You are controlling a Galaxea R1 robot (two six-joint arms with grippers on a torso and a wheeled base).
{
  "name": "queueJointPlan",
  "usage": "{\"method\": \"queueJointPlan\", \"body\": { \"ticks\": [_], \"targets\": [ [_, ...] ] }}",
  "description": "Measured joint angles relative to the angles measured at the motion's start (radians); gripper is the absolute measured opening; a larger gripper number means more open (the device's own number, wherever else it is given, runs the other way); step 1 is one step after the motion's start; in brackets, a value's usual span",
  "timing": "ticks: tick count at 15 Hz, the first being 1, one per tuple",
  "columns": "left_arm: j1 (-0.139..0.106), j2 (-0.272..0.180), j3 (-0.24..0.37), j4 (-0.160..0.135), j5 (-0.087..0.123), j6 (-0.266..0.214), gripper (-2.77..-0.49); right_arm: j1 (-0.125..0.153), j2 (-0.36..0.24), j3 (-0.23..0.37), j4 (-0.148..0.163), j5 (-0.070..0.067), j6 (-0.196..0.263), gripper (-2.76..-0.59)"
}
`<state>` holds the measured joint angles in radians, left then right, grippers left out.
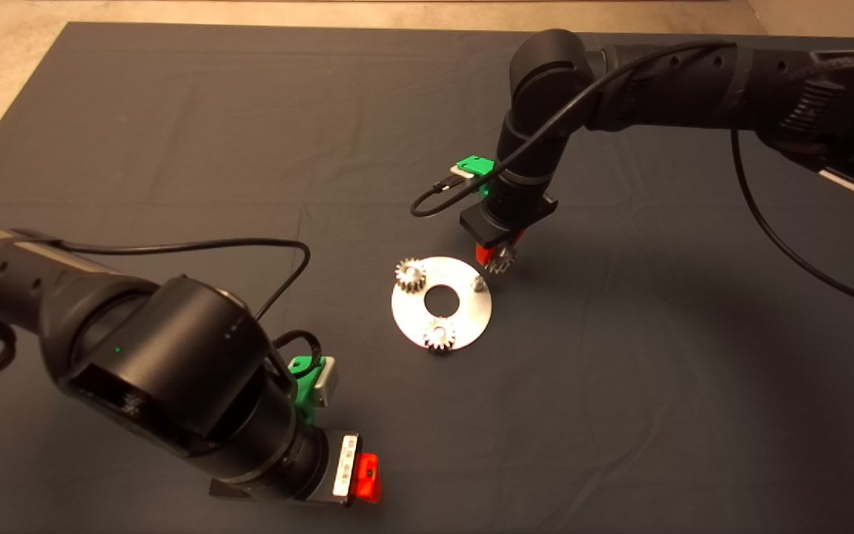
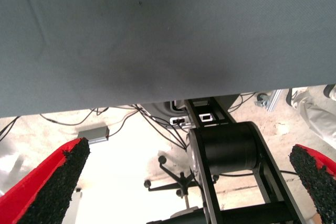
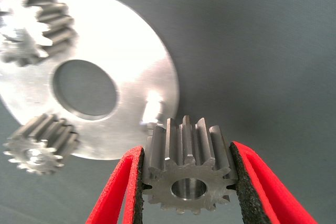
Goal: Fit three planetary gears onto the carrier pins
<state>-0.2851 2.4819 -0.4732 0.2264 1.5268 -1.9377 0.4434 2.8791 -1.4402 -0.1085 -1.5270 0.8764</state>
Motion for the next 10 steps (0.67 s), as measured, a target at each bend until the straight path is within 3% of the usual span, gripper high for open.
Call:
{"method": "queueJointPlan", "body": {
  "ticks": [10],
  "targets": [
    [0.0, 0.0, 0.0, 0.002, 0.0, 0.0, -0.5, -0.003, 0.026, 0.0, 0.006, 0.001, 0.0, -2.38]
  ]
}}
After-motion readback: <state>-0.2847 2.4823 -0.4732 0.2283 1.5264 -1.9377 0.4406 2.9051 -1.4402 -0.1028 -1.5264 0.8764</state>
